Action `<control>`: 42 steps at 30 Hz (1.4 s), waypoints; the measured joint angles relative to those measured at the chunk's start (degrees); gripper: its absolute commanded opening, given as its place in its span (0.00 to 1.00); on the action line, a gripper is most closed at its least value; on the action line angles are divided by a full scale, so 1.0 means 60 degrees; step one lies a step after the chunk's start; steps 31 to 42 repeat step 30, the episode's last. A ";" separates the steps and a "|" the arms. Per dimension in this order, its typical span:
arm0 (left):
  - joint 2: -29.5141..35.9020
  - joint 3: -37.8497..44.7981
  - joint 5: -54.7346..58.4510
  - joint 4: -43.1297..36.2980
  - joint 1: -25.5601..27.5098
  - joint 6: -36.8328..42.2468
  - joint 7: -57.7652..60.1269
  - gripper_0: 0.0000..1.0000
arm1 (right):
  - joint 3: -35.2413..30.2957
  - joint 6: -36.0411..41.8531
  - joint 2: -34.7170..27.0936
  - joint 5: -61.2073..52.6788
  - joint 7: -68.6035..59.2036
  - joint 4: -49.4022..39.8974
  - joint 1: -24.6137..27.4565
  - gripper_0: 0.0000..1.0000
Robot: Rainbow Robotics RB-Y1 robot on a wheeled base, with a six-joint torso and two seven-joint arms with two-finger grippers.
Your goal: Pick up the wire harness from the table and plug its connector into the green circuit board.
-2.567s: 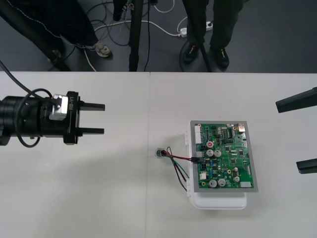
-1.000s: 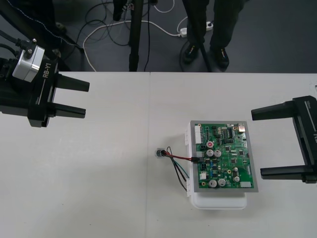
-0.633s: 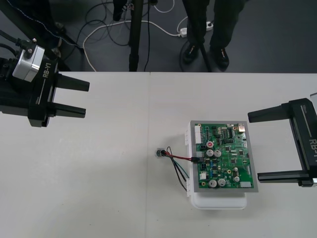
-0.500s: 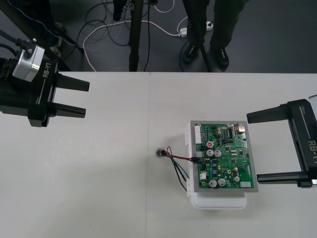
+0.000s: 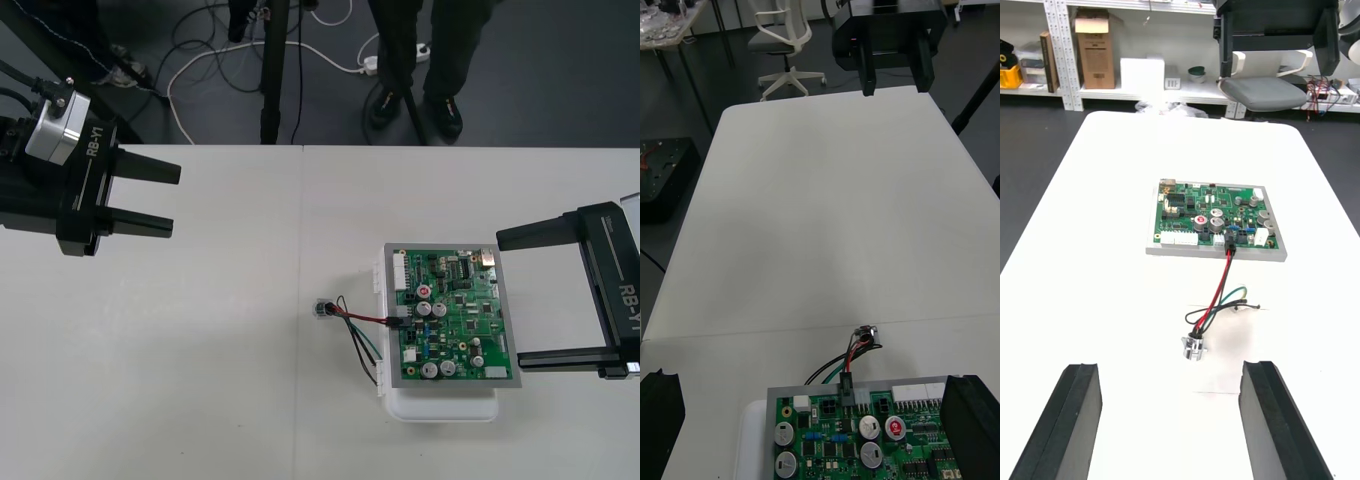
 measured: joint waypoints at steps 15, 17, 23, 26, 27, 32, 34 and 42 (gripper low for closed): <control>0.0000 0.0000 0.0000 0.0000 0.0000 0.0000 0.0000 0.54 | 0.0017 0.0000 0.0000 -0.0001 0.0000 0.0025 0.0000 1.00; 0.0000 0.0000 0.0000 0.0000 0.0000 0.0000 0.0000 0.54 | 0.0017 0.0000 0.0000 -0.0001 0.0000 0.0026 0.0000 1.00; 0.0000 0.0000 0.0000 0.0000 0.0000 0.0000 0.0000 0.54 | 0.0018 0.0000 0.0000 -0.0002 0.0000 0.0026 0.0000 1.00; 0.0000 0.0000 0.0000 0.0000 0.0000 0.0000 0.0000 0.54 | 0.0018 0.0000 0.0000 -0.0002 0.0000 0.0027 0.0000 1.00; 0.0000 0.0000 0.0000 0.0000 0.0000 0.0000 0.0000 0.54 | 0.0018 0.0000 0.0000 -0.0002 0.0000 0.0027 0.0000 1.00; 0.0000 0.0000 0.0000 0.0000 0.0000 0.0000 0.0000 0.54 | 0.0018 0.0000 0.0000 -0.0002 0.0000 0.0027 0.0000 1.00; 0.0000 0.0000 0.0000 0.0000 0.0000 0.0000 0.0000 0.54 | 0.0018 0.0000 0.0000 -0.0002 0.0000 0.0027 0.0000 1.00; 0.0000 0.0000 0.0000 0.0000 0.0000 0.0000 0.0000 0.54 | 0.0018 0.0000 0.0000 -0.0002 0.0000 0.0027 0.0000 1.00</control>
